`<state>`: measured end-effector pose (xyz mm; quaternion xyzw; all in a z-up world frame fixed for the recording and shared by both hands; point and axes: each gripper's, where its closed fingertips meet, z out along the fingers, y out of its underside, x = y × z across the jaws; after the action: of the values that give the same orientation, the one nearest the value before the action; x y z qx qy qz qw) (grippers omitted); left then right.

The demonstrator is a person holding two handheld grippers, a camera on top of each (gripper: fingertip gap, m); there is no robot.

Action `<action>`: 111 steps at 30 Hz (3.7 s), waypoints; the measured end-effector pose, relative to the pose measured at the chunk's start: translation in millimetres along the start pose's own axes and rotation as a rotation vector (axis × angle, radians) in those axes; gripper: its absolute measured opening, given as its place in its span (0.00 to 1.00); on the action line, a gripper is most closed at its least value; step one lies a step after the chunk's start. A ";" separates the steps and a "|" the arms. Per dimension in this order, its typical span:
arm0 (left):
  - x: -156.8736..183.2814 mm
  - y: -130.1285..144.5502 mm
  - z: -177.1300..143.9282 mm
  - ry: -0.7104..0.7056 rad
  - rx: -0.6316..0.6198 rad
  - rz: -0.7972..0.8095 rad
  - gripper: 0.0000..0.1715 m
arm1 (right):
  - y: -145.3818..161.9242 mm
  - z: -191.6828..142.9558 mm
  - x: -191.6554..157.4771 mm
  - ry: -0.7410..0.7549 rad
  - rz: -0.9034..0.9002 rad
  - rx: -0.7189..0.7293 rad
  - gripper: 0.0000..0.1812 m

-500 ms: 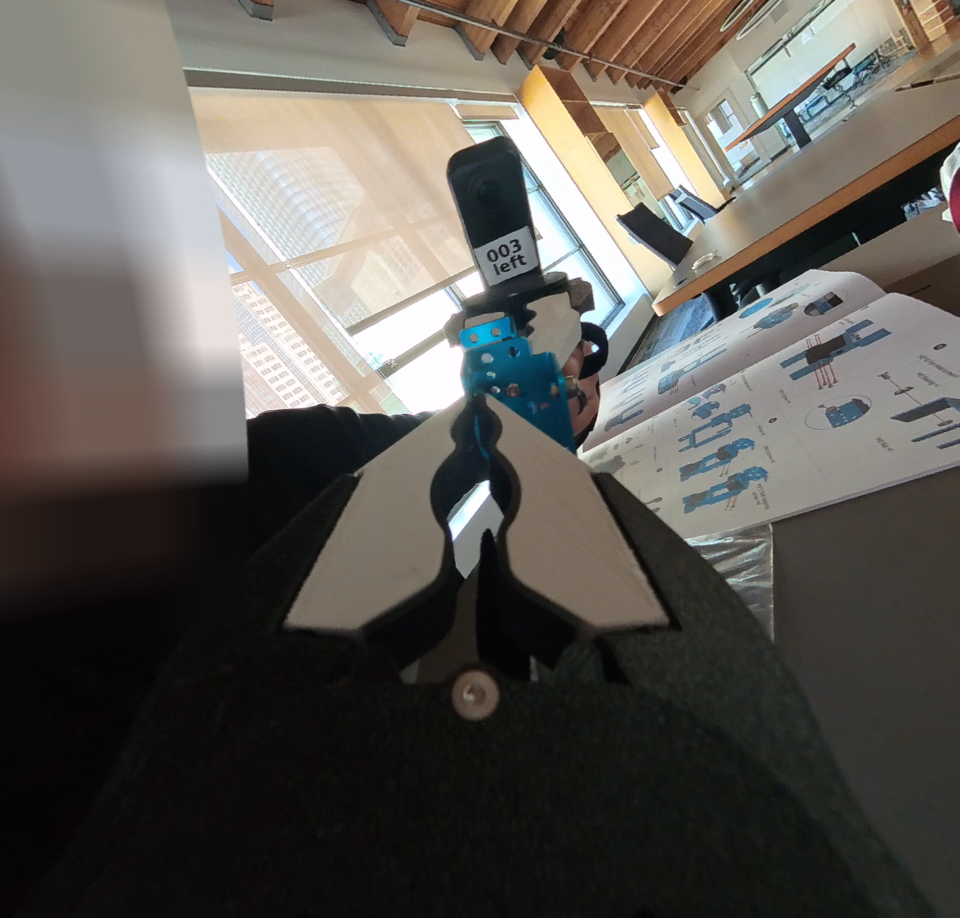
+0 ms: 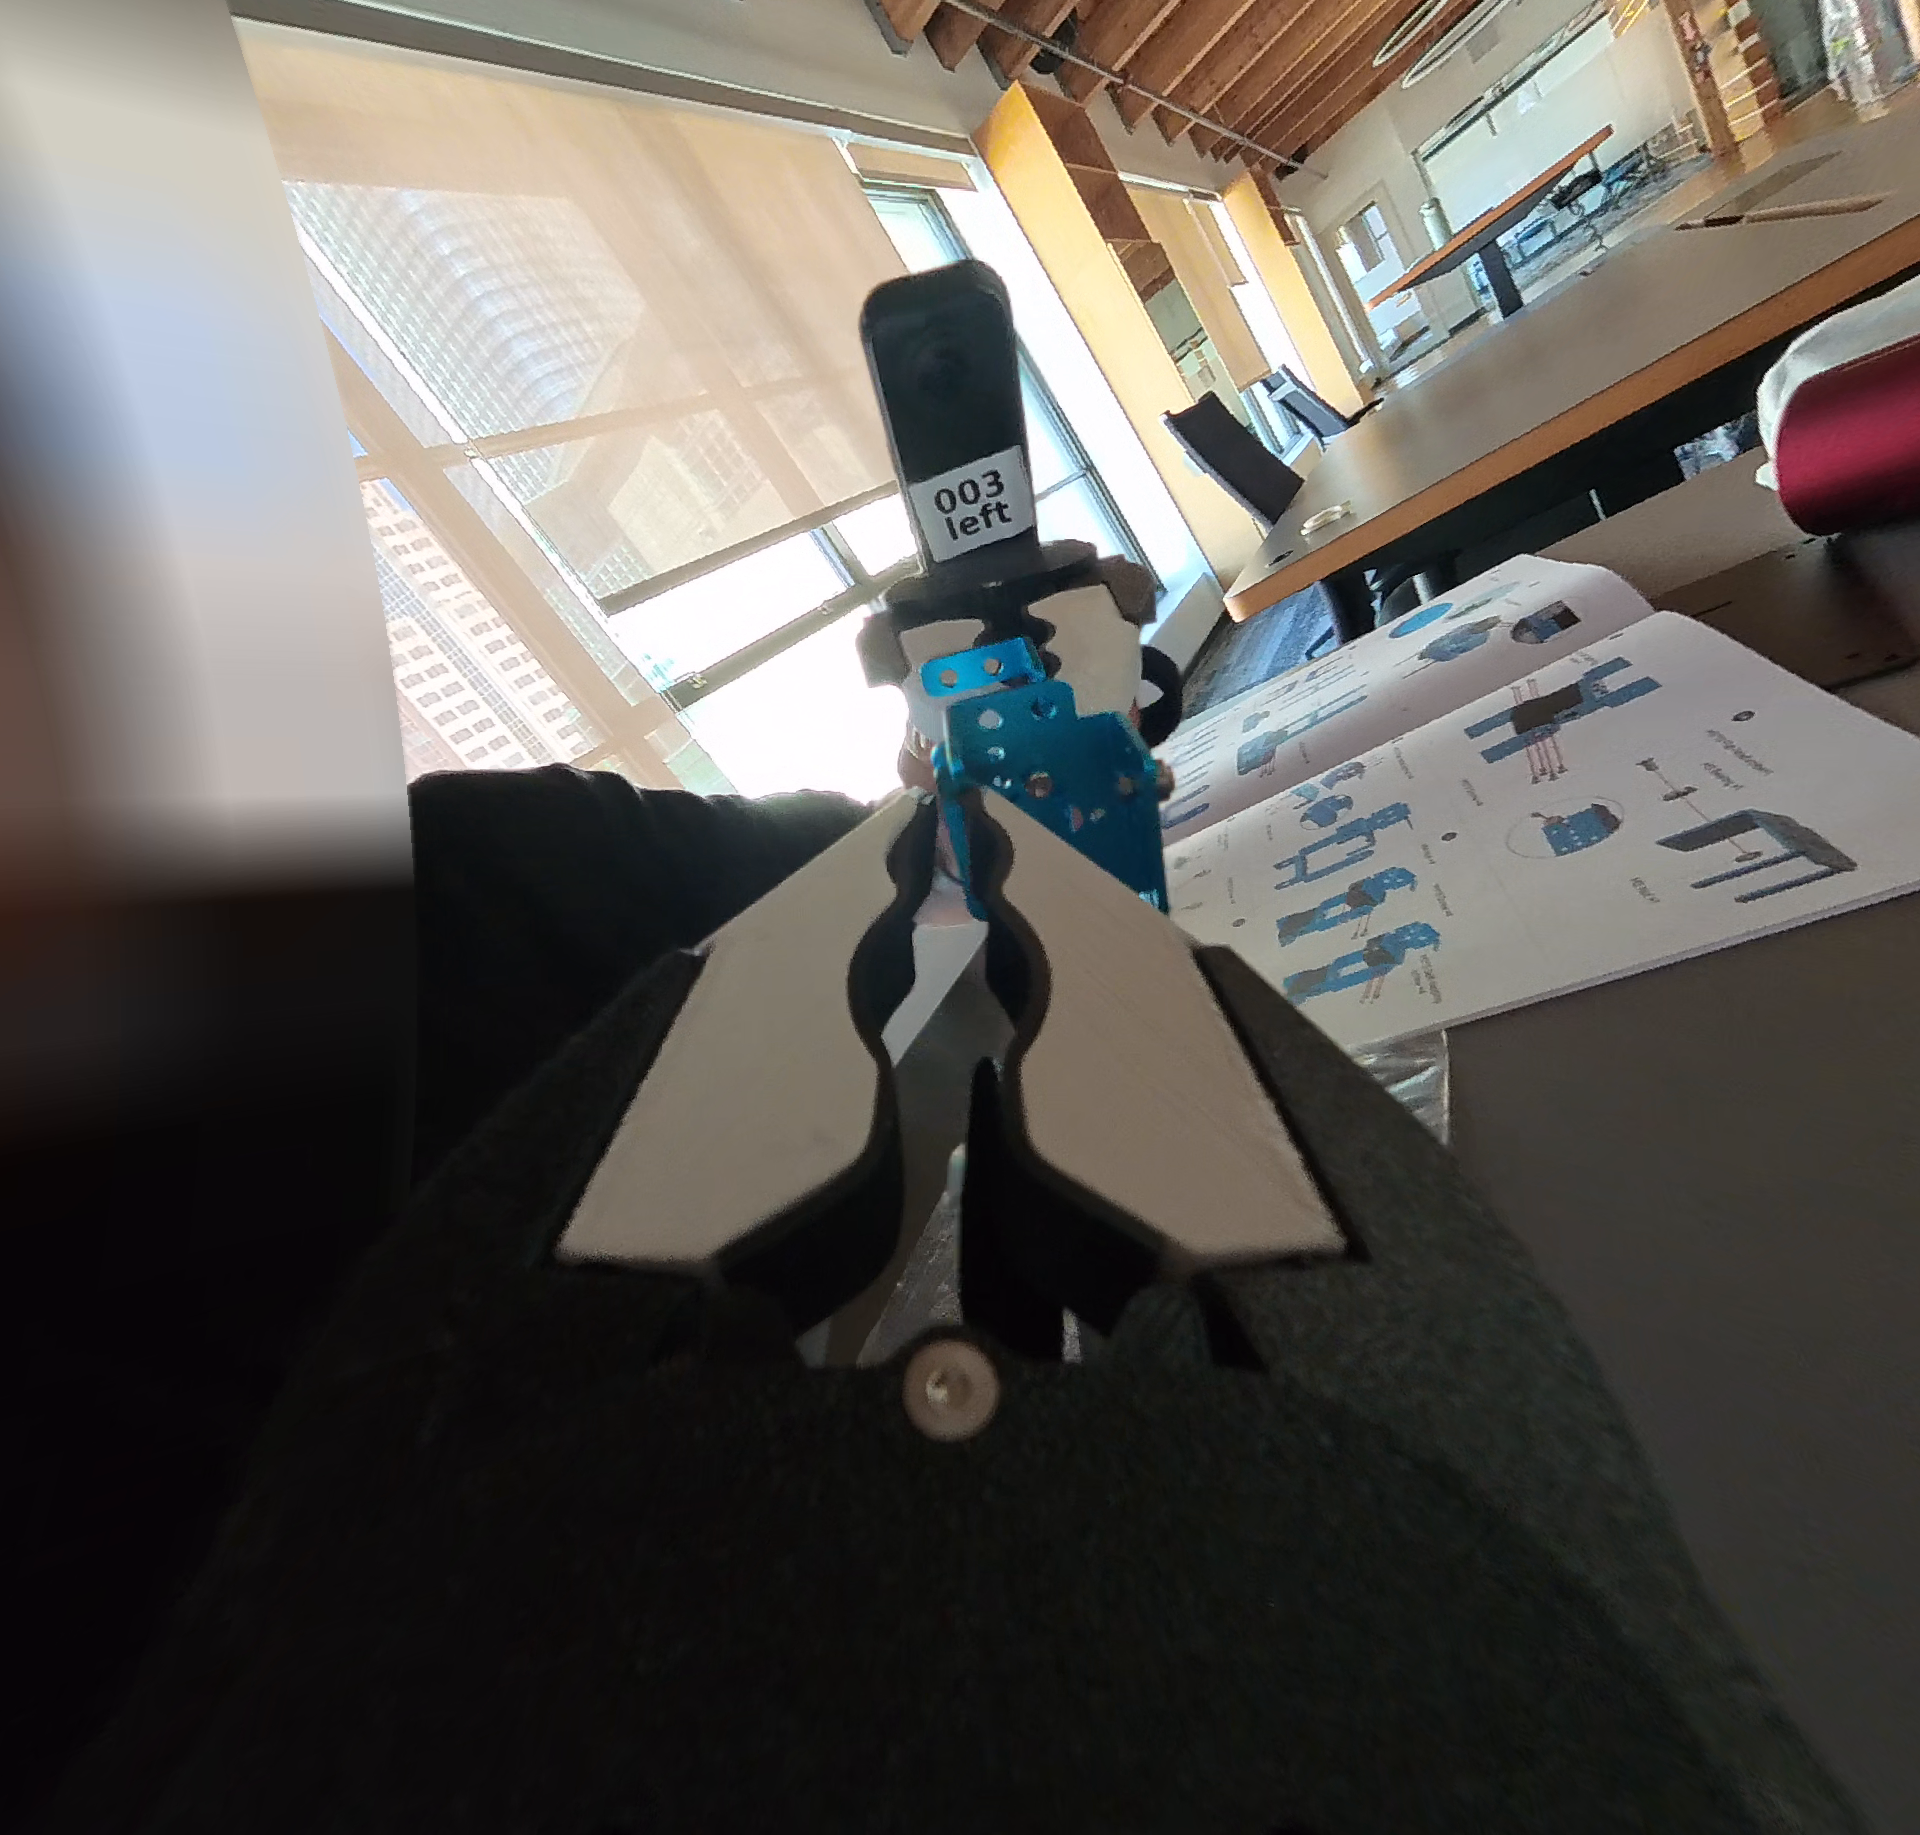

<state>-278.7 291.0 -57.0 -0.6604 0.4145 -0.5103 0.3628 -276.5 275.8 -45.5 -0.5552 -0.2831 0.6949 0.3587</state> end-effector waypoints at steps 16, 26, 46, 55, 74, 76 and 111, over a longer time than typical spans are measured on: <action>-10.4 2.3 3.9 -0.160 0.072 0.074 0.01 | 0.2 -0.4 14.2 0.256 -0.189 -0.010 0.06; 4.7 -3.6 -0.7 -0.118 0.172 0.132 0.01 | -3.1 2.7 -6.1 0.077 -0.139 0.057 0.08; 21.4 -0.4 -18.6 0.095 0.219 0.214 0.01 | 12.4 5.5 -20.7 -0.016 -0.251 -0.076 0.06; 11.7 10.0 -10.9 0.032 0.161 0.238 0.01 | 8.4 2.9 -16.0 0.066 -0.299 -0.085 0.08; -40.2 32.3 -1.4 -0.305 0.080 0.157 0.01 | 6.8 -1.9 53.2 0.820 -0.478 -0.060 0.29; -40.8 32.0 -2.0 -0.313 0.084 0.149 0.00 | 8.6 -3.6 58.1 0.879 -0.477 -0.066 0.27; -15.2 54.9 12.9 -0.175 -0.038 0.186 0.01 | 43.3 -30.7 30.8 0.589 -0.355 -0.383 0.10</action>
<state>-278.0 284.0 -115.0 -0.6679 0.4503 -0.4070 0.4307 -258.5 275.5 -104.1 -0.7299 -0.3845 0.3677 0.4292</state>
